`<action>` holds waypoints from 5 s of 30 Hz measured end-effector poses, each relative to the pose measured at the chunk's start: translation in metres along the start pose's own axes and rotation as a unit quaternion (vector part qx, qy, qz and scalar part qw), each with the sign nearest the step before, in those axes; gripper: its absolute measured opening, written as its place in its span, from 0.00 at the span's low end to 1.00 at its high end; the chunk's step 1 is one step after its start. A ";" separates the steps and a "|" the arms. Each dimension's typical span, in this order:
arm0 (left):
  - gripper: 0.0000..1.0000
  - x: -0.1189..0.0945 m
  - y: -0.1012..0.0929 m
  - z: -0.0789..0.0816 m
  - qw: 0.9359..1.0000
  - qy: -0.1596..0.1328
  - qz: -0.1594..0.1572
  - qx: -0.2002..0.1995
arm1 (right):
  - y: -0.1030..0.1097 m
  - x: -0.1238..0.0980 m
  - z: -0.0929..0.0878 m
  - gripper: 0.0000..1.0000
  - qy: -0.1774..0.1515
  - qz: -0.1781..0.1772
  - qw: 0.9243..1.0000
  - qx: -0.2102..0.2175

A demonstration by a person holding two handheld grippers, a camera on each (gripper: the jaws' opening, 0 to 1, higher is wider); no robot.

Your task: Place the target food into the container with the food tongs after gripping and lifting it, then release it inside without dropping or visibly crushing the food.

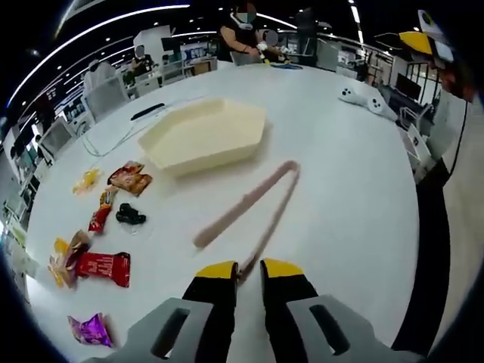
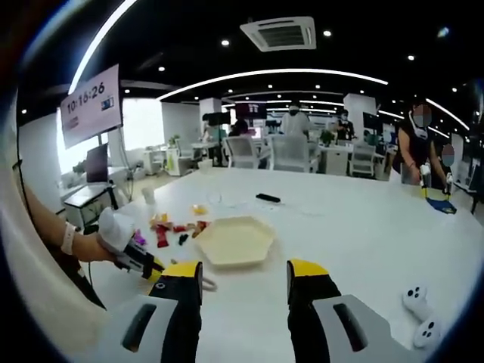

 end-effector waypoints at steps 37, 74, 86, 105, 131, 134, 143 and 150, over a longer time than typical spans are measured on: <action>0.00 -0.008 -0.027 0.008 0.998 -0.032 -0.039 0.026 | 0.015 0.010 0.011 0.45 0.005 0.029 0.999 -0.029; 0.00 -0.089 -0.033 0.074 0.982 -0.155 -0.061 -0.084 | 0.021 0.024 0.039 0.46 -0.038 0.092 0.995 -0.004; 0.00 -0.136 -0.046 0.123 0.953 -0.246 -0.131 -0.118 | 0.025 0.024 0.041 0.47 -0.039 0.114 0.993 -0.003; 0.00 -0.211 -0.054 0.179 0.884 -0.384 -0.216 -0.154 | 0.052 0.004 0.091 0.49 -0.111 0.247 0.961 0.049; 0.00 -0.280 -0.053 0.219 0.776 -0.514 -0.304 -0.202 | 0.072 -0.006 0.116 0.52 -0.155 0.363 0.896 0.204; 0.00 -0.282 -0.054 0.220 0.764 -0.521 -0.316 -0.211 | 0.083 -0.008 0.123 0.52 -0.157 0.388 0.885 0.205; 0.00 -0.293 -0.056 0.226 0.721 -0.557 -0.336 -0.239 | 0.102 -0.014 0.154 0.53 -0.192 0.432 0.849 0.237; 0.00 -0.291 -0.066 0.228 0.718 -0.555 -0.345 -0.240 | 0.110 -0.018 0.167 0.53 -0.205 0.440 0.842 0.234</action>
Point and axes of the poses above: the point that each gripper's makers call its tool centre point, and the gripper's own axes: x roughly forward along the fingers, y roughly to its left, z roughly out of its top, the point moved 2 cm from there along -x, roughly backward along the fingers, and after that the axes turned 5 degrees about y, right-handed, at the moved point
